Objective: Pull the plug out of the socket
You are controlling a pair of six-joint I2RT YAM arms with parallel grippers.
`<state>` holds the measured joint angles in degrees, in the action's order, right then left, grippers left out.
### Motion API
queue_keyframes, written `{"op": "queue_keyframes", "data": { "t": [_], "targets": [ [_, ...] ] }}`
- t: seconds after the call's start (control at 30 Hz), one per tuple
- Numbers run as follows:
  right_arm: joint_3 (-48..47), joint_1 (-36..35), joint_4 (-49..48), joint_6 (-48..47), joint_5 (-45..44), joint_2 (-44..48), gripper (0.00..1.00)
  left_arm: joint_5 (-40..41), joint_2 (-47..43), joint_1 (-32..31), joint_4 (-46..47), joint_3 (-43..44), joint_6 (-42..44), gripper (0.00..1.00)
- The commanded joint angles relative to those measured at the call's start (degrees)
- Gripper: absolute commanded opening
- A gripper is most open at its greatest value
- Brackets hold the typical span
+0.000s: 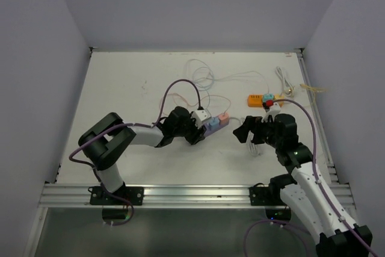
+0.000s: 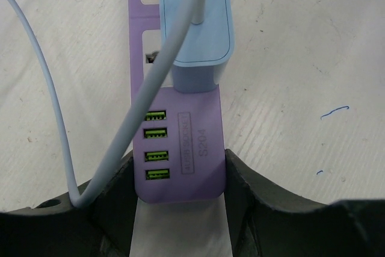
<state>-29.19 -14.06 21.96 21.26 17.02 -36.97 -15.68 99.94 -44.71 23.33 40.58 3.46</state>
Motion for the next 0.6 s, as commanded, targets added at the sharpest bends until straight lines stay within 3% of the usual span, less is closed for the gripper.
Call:
{"op": "queue_keyframes", "data": {
  "t": [0.0,0.17,0.37,0.57],
  "targets": [
    [2.6,-3.2,-12.4,-0.5,-6.7,-0.6,0.99,-2.2,3.9,-1.0,-5.3,0.8,-2.0,0.23],
    [3.2,-7.0,-17.7,-2.6,-16.0,-5.0,0.99,-1.2,5.6,-1.1,-7.7,2.2,-1.5,0.21],
    [1.0,-7.9,-23.4,-3.7,-16.8,-15.6,0.91,0.6,5.5,-1.0,-11.5,2.6,-0.9,0.2],
    [-1.0,-13.4,-25.2,-4.7,-19.3,-19.3,0.82,1.0,6.5,-1.0,-12.3,2.7,-0.9,0.2]
  ]
}}
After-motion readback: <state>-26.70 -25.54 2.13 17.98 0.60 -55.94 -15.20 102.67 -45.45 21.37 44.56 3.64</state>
